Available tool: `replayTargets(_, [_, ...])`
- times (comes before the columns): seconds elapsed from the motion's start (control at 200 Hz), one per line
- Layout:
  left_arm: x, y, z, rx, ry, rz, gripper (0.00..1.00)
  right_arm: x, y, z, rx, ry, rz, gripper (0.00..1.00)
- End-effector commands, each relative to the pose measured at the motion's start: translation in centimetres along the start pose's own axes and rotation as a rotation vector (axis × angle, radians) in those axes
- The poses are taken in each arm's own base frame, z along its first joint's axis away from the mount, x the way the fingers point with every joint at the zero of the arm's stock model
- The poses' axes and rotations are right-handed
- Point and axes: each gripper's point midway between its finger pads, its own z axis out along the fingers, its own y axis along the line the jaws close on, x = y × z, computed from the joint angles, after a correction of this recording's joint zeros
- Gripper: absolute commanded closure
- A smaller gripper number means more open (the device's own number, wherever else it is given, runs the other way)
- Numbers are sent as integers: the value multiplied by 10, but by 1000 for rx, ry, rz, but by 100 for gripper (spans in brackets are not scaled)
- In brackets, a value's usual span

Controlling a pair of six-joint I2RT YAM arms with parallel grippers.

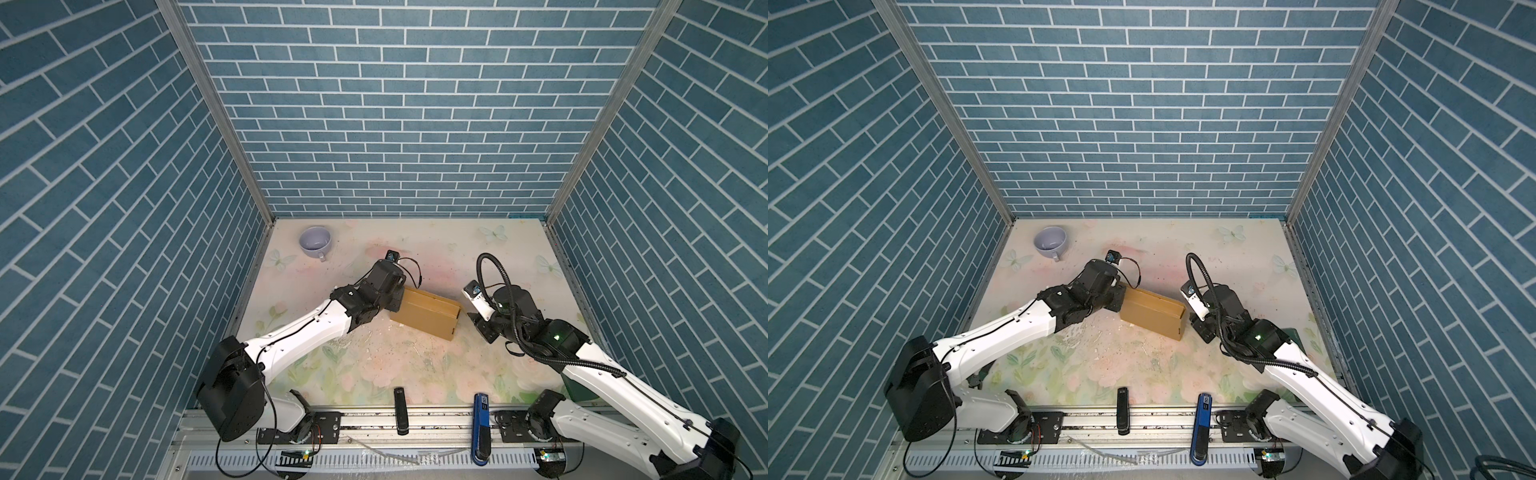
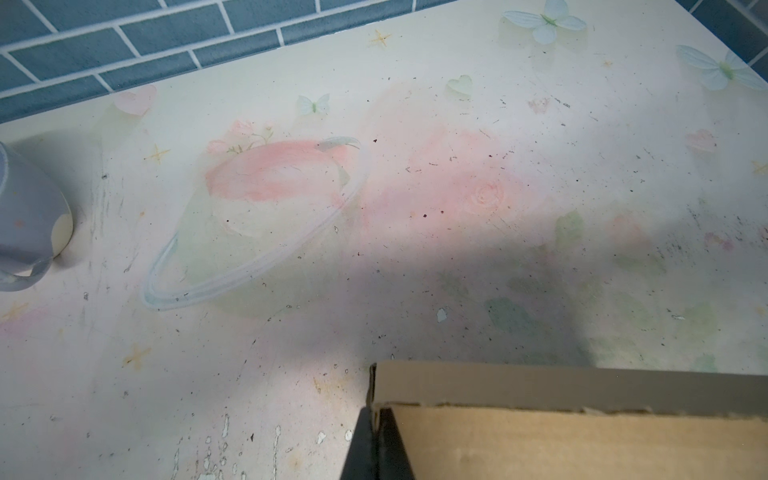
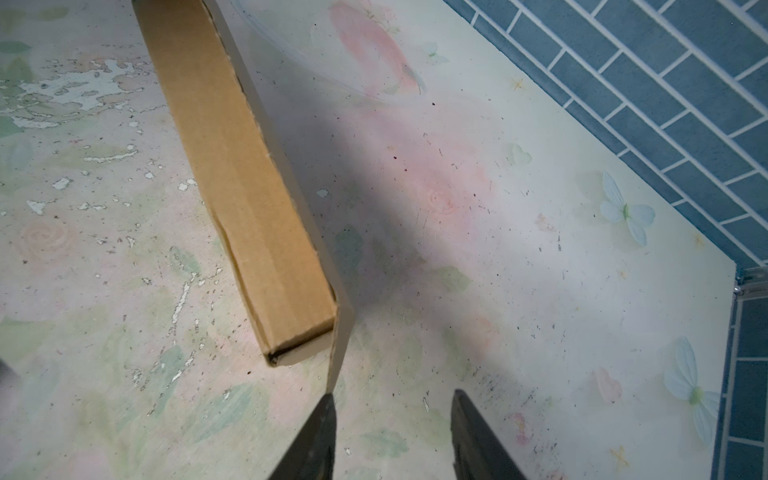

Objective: Fold the paper box

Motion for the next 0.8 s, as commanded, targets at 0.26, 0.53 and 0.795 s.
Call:
replayTargets(0.26, [15, 0, 6, -29, 60, 29, 100, -33, 7, -1, -62, -94, -8, 56])
replayTargets(0.53, [14, 1, 5, -37, 56, 25, 100, -33, 17, -6, -130, -93, 23, 68])
replayTargets(0.795, [15, 2, 6, -50, 60, 26, 100, -37, 21, -24, -171, -108, 134, 66])
